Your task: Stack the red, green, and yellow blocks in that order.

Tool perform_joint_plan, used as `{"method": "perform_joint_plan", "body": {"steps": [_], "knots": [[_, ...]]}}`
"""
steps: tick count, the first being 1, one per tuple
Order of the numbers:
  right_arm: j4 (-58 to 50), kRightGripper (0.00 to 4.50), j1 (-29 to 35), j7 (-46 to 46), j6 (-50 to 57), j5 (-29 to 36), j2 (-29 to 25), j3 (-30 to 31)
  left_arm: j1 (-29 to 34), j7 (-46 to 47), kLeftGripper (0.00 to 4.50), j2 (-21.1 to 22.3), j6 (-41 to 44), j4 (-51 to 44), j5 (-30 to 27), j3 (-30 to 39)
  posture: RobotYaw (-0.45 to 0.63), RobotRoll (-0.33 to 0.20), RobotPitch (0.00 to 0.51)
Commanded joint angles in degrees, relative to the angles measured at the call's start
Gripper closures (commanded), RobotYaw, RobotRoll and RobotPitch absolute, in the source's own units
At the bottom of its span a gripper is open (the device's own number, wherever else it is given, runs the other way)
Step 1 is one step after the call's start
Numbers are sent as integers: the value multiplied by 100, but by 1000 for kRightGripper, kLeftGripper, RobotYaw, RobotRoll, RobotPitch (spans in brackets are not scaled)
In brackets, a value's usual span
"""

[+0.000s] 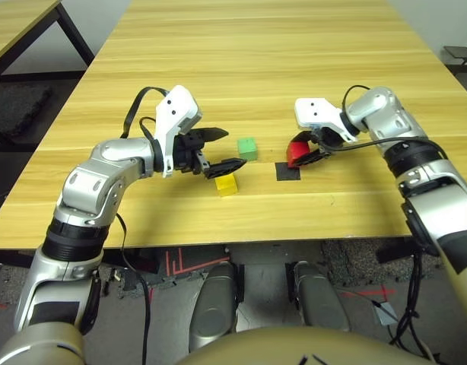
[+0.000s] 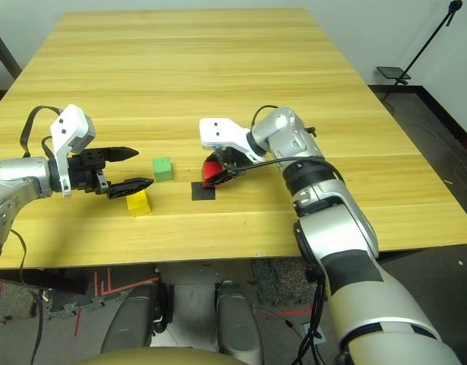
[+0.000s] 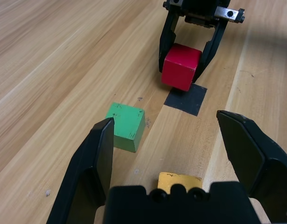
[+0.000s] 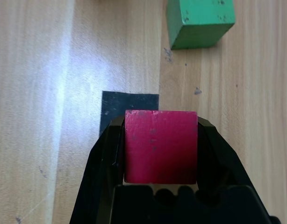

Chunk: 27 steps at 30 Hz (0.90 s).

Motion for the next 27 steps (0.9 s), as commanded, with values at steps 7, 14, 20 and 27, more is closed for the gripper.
{"method": "perform_joint_plan", "body": {"steps": [7, 14, 20, 27], "knots": [[-47, 2447, 26, 19, 163, -68, 134, 209, 88, 277, 0, -37, 110, -185, -6, 62, 456, -206, 88], [-361, 2447, 219, 83, 333, -45, 106, 301, 20, 336, 0, -77, 86, -139, 9, 30, 456, -210, 93], [-534, 2447, 397, 76, 399, -43, 79, 380, -140, 363, 0, -158, 62, -14, 72, -52, 456, -208, 101], [-665, 1703, 516, 102, 366, -14, 80, 401, -418, 326, 0, -291, -12, 260, 215, -238, 435, -196, 95]]}}
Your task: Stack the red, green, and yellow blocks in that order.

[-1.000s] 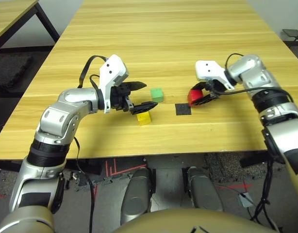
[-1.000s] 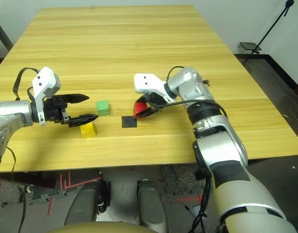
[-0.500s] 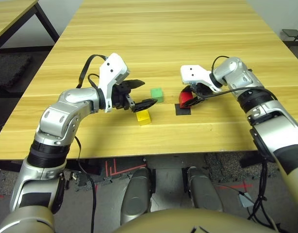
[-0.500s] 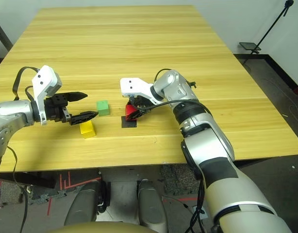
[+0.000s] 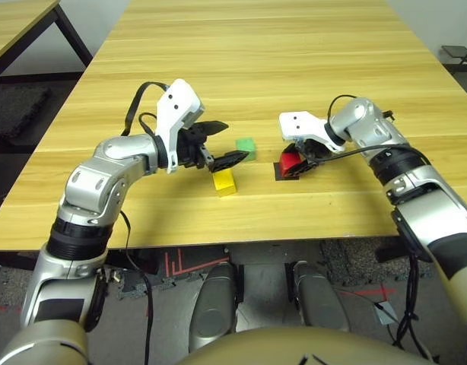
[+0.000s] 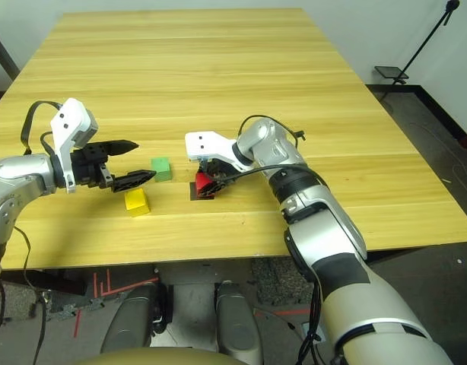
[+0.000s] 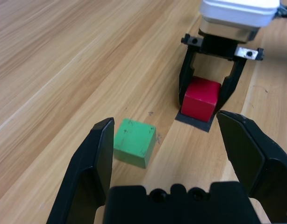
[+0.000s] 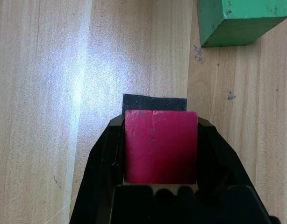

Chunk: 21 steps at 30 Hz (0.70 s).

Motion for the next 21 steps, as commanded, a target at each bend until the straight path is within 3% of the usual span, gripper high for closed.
{"method": "perform_joint_plan", "body": {"steps": [1, 5, 13, 18, 21], "knots": [[-125, 1409, 168, 54, -29, 42, -5, 68, -141, -81, 0, -25, -34, 162, 185, -259, 427, -192, 88], [-289, 18, 147, 239, -136, 278, -89, -114, -389, -325, 0, 6, -125, 517, 426, -591, 390, -181, 83], [-957, 18, -7, 797, 380, 986, -1157, -833, -1525, -1066, 0, -275, -1254, 2286, 1357, -1352, 275, -138, 63], [-1356, 18, 366, 692, 826, 1199, -1926, -1181, -2127, -1658, 0, -512, -2080, 3465, 1940, -1770, 215, -112, 50], [-1700, 18, 663, 498, 1096, 1359, -2087, -1366, -2407, -1980, 0, -710, -2462, 4181, 2227, -1951, 172, -95, 50]]}}
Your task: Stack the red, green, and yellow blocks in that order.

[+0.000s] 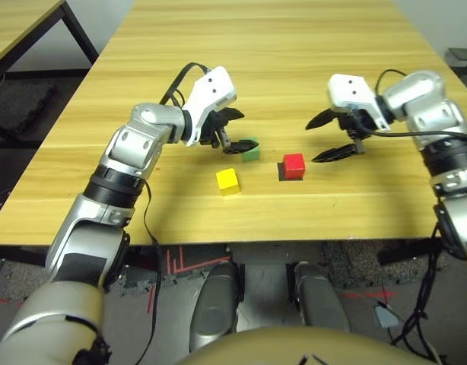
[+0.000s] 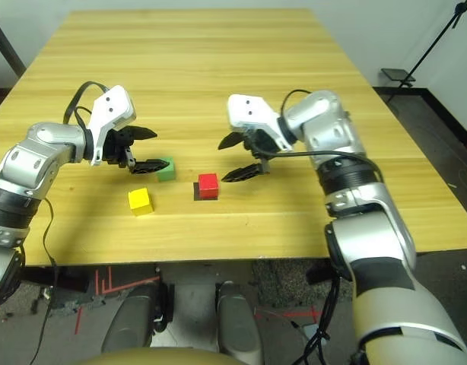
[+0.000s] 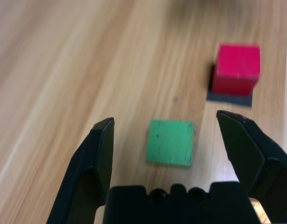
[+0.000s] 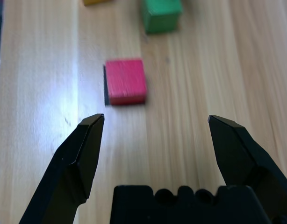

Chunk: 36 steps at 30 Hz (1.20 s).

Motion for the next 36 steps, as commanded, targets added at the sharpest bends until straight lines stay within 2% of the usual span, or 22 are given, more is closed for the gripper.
{"method": "perform_joint_plan", "body": {"steps": [1, 10, 20, 23, 26, 28, 31, 36], "knots": [[-535, 18, 363, -232, 414, 250, -100, -204, -286, -433, 0, -189, -557, 815, 407, -308, 157, -88, 47], [-1736, 18, 1046, -723, 1310, 698, -291, -497, -859, -537, 0, -817, -1475, 2671, 1079, -315, 95, -64, 49], [-2171, 18, 1292, -1117, 1681, 1017, -383, -548, -1176, -244, 0, -1085, -1899, 3839, 1538, -159, 67, -52, 55], [-2121, 0, 1305, -1179, 1640, 1039, -404, -553, -1220, -226, 660, -1173, -1778, 3945, 1551, -68, 65, -46, 59], [-2060, 0, 1285, -1243, 1624, 1084, -417, -543, -1278, -368, 1577, -1263, -1614, 3932, 1530, 19, 65, -44, 64], [-2043, 0, 1292, -1264, 1618, 1142, -425, -551, -1323, -499, 2411, -1299, -1558, 3881, 1515, 61, 69, -38, 71], [-2036, 0, 1383, -1144, 1531, 1305, -486, -627, -1476, -824, 2405, -1297, -1272, 3694, 1452, 111, 76, -35, 67], [-2083, 0, 1566, -1115, 1436, 1411, -603, -682, -1646, -1534, 2405, -1354, -339, 2710, 1244, 121, 71, -22, 63]]}}
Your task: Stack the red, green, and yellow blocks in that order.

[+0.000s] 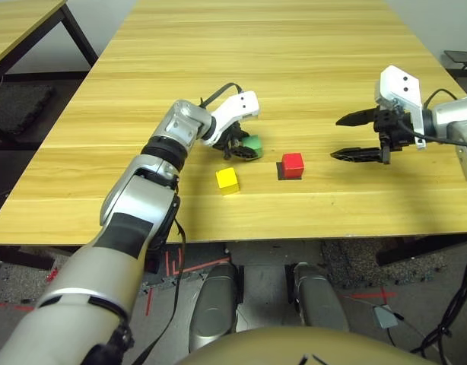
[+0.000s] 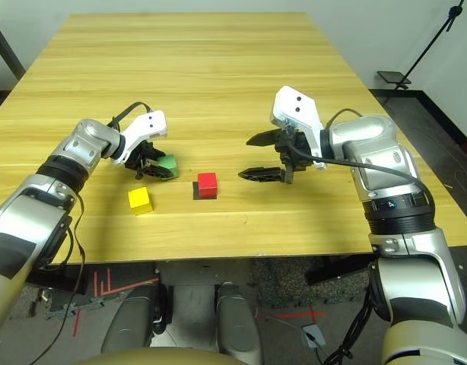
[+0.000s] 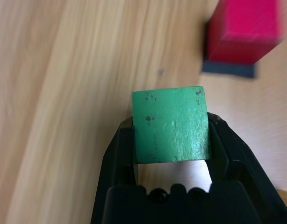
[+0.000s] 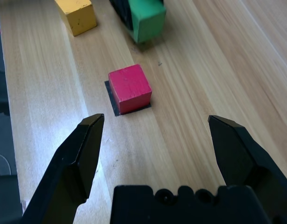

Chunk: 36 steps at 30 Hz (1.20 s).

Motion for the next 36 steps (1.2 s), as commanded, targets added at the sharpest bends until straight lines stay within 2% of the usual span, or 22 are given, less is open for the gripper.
{"method": "perform_joint_plan", "body": {"steps": [1, 6, 11, 23, 36], "knots": [[-91, 0, 148, -16, -5, 121, -78, -94, -110, -415, 2405, -86, 658, -809, -154, -11, 67, -17, 62], [-244, 0, 363, -75, 38, 165, -114, -138, -1, -747, 2405, -164, 1693, -1969, -209, -292, 54, -9, 65], [-437, 0, 523, -230, 169, 253, -144, -178, 94, -537, 2405, -417, 2051, -2297, -225, -467, 27, -3, 66], [-772, 0, 724, -413, 464, 404, -246, -254, 244, -41, 2405, -728, 1889, -2078, -188, -630, 7, -5, 76], [-873, 0, 753, -498, 582, 496, -272, -239, 380, 70, 2405, -757, 1732, -2053, -217, -645, 0, -8, 88]]}}
